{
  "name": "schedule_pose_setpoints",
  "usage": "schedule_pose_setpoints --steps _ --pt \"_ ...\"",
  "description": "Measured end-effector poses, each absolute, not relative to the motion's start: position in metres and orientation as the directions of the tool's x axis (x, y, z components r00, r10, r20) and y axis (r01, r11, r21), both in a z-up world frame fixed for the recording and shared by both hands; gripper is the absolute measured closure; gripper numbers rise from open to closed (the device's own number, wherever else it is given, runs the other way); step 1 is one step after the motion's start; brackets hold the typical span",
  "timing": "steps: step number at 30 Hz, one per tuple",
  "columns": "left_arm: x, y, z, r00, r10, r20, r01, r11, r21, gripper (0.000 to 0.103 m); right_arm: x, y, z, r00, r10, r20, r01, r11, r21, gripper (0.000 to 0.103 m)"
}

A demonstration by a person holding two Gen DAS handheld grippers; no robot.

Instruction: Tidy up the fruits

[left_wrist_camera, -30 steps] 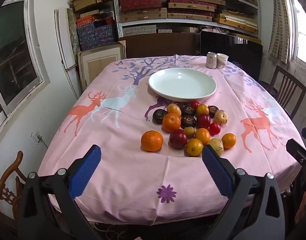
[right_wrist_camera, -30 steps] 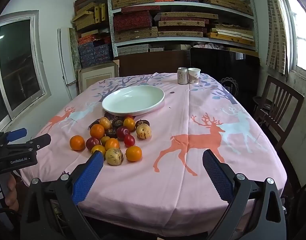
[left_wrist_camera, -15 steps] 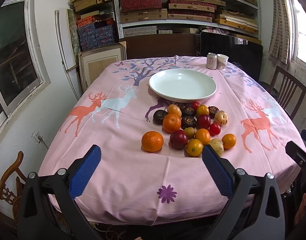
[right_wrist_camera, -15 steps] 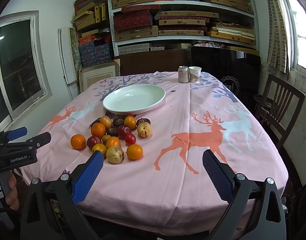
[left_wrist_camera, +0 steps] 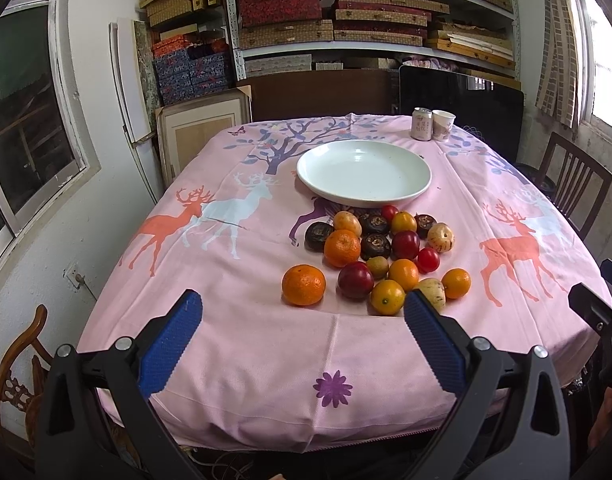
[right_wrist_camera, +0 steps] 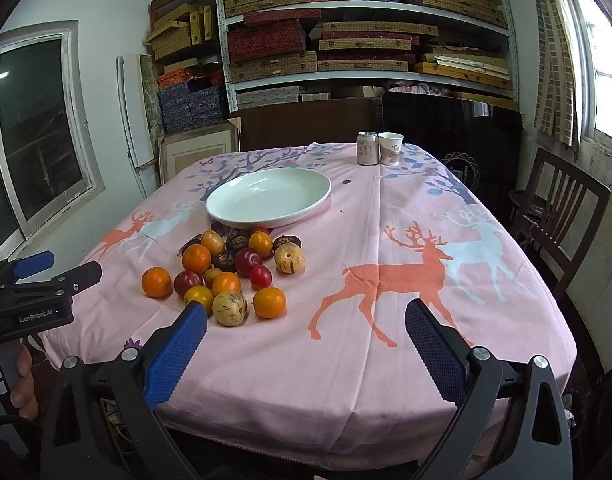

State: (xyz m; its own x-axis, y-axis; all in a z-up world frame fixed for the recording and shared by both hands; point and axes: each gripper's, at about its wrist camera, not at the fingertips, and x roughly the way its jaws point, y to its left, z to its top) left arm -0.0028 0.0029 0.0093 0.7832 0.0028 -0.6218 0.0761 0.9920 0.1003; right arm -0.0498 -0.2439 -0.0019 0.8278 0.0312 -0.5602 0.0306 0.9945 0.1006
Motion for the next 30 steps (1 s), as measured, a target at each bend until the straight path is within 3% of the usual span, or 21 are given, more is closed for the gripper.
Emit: schedule_pose_setpoints --steps 30 --pt "-0.003 0.001 0.015 0.786 0.001 -0.619 0.08 0.992 0.102 0.004 -0.053 -0.247 0.008 0.825 0.034 -0.564 0.032 0.994 0.106 0.003"
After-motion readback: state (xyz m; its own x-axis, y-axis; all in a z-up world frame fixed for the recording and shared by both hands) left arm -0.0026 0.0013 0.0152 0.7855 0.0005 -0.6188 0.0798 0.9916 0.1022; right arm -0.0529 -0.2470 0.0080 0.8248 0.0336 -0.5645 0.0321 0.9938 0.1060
